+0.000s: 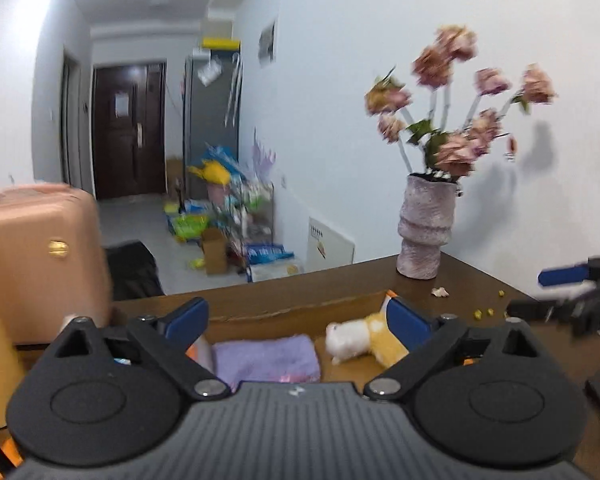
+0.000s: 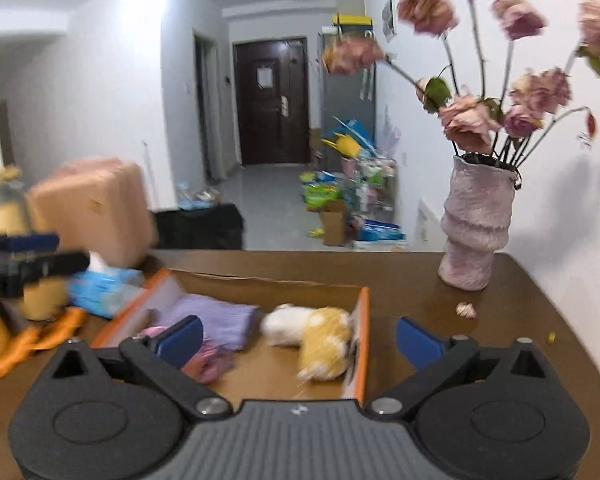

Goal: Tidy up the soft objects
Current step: 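Lift the right tool out of the box back over the table, then grasp the blue tissue pack on the table with the right tool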

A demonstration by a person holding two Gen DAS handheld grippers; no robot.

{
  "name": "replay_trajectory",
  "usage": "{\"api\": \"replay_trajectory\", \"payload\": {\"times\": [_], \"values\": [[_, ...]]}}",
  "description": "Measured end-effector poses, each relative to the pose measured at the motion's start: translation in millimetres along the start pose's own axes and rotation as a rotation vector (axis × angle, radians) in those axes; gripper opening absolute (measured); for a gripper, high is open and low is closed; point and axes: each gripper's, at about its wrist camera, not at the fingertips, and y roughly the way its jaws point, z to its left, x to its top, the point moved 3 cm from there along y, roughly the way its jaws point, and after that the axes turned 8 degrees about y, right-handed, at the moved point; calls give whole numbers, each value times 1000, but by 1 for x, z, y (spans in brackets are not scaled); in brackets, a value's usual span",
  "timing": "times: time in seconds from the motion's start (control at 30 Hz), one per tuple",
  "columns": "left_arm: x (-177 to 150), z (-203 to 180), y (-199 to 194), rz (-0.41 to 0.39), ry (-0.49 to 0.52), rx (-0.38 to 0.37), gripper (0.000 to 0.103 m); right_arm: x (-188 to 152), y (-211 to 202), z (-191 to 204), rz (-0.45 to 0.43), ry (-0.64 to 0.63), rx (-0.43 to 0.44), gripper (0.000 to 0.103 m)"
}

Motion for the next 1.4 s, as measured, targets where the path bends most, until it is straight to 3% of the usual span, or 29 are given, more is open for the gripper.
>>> {"api": "replay_trajectory", "payload": {"times": [0.1, 0.23, 0.33, 0.43, 0.6, 0.73, 0.97, 1.1, 1.2, 1.27, 1.4], "values": [[-36, -13, -63, -29, 8, 60, 99, -38, -48, 10, -25, 4, 23, 103], [-90, -37, -139, -76, -24, 98, 101, -114, -110, 30, -116, 4, 86, 103], [-134, -57, -188, -107, -22, 77, 103, -172, -147, 47, -174, 19, 115, 103], [-171, -77, -226, -132, -4, 84, 103, -220, -172, 59, -177, 51, 134, 103], [-200, -95, -253, -75, -25, 88, 103, -278, -196, 65, -98, 151, 214, 103], [-198, -94, -255, -82, -16, 103, 103, -282, -203, 73, -114, 113, 167, 103], [-206, -85, -238, -41, -66, 63, 103, -284, -189, 82, -129, 94, 194, 103], [-206, -71, -210, -2, -96, 45, 103, -282, -163, 88, -62, 87, 195, 103], [-200, -50, -182, 45, -139, 61, 103, -264, -129, 92, -17, 81, 190, 93], [-196, -37, -164, 66, -160, 51, 103, -248, -96, 99, 20, 48, 162, 74], [-191, -17, -132, 121, -175, 56, 103, -222, -39, 116, 43, -44, 107, 66]]}}
